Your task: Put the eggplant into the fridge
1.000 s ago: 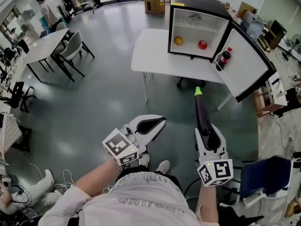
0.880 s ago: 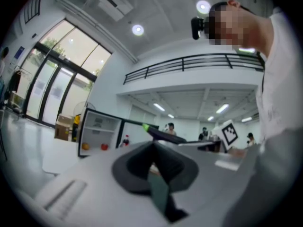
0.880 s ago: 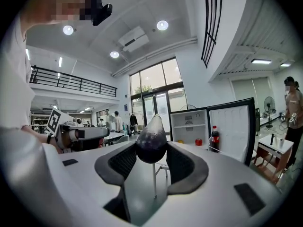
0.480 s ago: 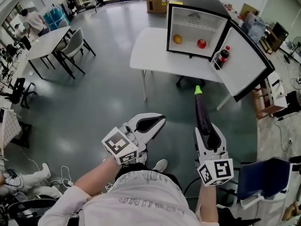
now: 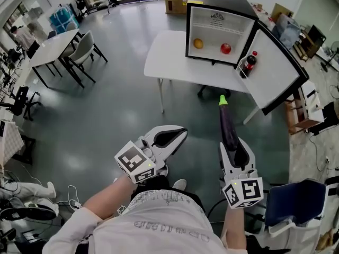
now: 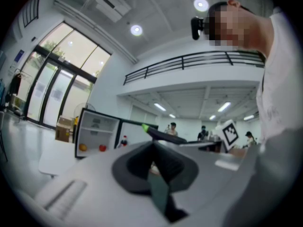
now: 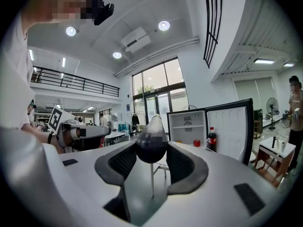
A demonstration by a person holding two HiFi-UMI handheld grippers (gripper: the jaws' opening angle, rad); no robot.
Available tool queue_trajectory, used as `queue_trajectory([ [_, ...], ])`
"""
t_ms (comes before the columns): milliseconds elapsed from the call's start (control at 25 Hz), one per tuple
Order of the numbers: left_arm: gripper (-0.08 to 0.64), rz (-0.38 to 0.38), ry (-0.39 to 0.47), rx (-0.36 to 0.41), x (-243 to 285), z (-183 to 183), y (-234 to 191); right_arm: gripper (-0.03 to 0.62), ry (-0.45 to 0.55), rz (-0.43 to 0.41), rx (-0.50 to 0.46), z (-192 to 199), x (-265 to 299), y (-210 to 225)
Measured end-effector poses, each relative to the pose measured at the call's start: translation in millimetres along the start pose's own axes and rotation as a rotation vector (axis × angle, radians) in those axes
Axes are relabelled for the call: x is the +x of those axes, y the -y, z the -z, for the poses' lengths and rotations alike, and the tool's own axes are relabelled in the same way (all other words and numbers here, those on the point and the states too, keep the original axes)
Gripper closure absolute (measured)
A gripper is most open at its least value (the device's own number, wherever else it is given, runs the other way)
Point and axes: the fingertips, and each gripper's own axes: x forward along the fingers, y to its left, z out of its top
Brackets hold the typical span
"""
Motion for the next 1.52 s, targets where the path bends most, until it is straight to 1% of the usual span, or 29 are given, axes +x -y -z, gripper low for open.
queue_trajectory([
  [400, 0.552, -0.004, 0.009, -0.002, 21, 4, -11, 0.396, 0.007, 0.000, -0.005, -1, 12, 23],
  [720, 0.552, -0.019, 0.018, -0.010, 37, 11, -31, 0.396, 0.012, 0.004, 0.009, 4, 30, 44],
  [920, 0.552, -0.026, 0.020, -0.020, 44, 17, -49, 0.396, -0.005, 0.001, -0.009, 11, 50, 53],
  [1080, 0.552, -0.028, 0.020, -0.025, 51, 24, -69, 0.396, -0.008, 0.005, -0.020, 13, 70, 60],
  [1200, 0.552, -0.031, 0.020, -0.028, 58, 26, -92, 0.396, -0.007, 0.006, -0.026, 13, 92, 66],
  [1520, 0.553, -0.038, 0.013, -0.047, 79, 26, -149, 0.396, -0.037, 0.001, -0.009, 16, 148, 80],
])
